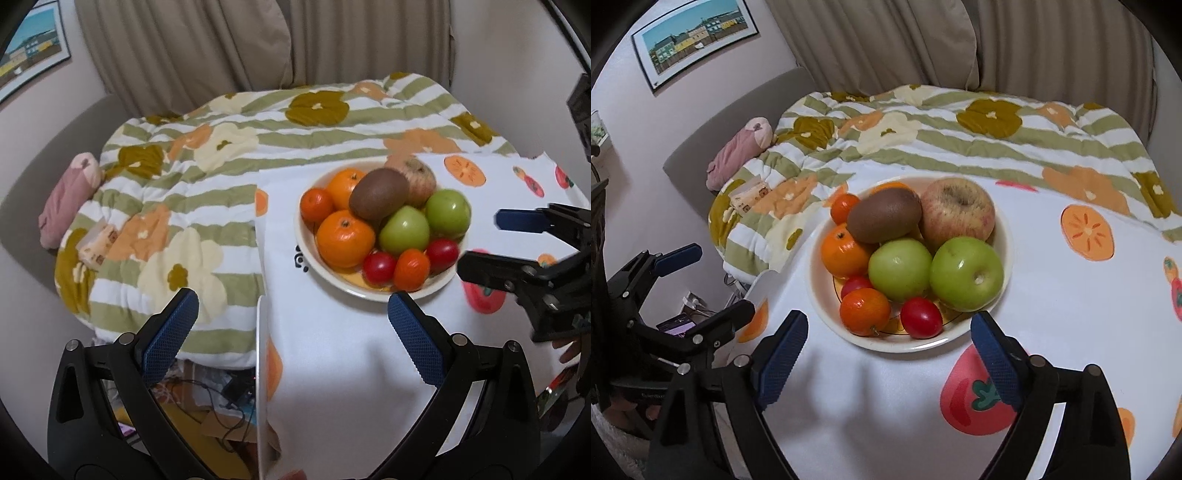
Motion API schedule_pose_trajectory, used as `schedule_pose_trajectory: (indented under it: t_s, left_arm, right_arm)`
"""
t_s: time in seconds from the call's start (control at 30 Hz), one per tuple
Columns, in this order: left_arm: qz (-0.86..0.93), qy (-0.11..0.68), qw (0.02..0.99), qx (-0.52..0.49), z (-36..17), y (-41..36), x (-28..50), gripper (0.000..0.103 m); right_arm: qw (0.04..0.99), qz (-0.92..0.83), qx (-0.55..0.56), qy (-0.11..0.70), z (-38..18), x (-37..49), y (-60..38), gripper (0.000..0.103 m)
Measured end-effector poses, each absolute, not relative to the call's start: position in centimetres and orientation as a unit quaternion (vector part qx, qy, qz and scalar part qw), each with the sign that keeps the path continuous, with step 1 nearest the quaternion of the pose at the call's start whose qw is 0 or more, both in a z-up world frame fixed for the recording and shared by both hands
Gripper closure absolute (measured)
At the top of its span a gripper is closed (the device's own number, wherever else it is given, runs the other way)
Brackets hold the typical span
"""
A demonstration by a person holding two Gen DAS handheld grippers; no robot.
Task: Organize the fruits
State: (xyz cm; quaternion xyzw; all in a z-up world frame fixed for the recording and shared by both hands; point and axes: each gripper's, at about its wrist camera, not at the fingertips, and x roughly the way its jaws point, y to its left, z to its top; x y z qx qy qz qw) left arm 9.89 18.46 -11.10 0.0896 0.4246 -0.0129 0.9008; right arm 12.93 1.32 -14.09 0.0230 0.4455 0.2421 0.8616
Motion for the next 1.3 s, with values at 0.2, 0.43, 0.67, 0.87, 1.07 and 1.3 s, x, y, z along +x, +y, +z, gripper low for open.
schedule_pose_trajectory:
  t_s: [0.2, 0.43, 0.67, 0.87, 1.07, 1.3]
  left_arm:
    - [-0.002, 0.401, 0.913, 0.079, -6.8, 15.5, 8.2, 0.0]
    - [-0.007, 0.375, 0.926, 0.041, -2.2, 11.8, 6.0, 0.0]
    - [0.003, 0.348, 0.937, 0.033, 0.6, 9.3, 3.8, 0.0]
    - [-0.01, 0.326, 0.945, 0.019, 1.5, 8.0, 2.2, 0.0]
    - [-0.021, 0.313, 0.949, 0.024, 1.8, 6.9, 1.5, 0.0]
    - [-0.024, 0.305, 0.951, 0.035, 2.0, 6.0, 1.3, 0.0]
  right_arm:
    - [0.883, 0.224, 0.036, 0.41, -9.8, 11.3, -2.0, 0.0]
    - [0.912, 0.128, 0.024, 0.389, -3.9, 8.0, -7.9, 0.0]
    - [0.92, 0.049, 0.032, 0.388, -1.5, 4.9, -13.3, 0.0]
    - [0.926, 0.016, 0.036, 0.376, -1.2, 2.9, -15.5, 0.0]
    - [0.931, 0.004, 0.037, 0.363, -0.5, 1.9, -16.4, 0.0]
    - [0.935, -0.004, 0.033, 0.353, -0.2, 1.3, -16.2, 0.0]
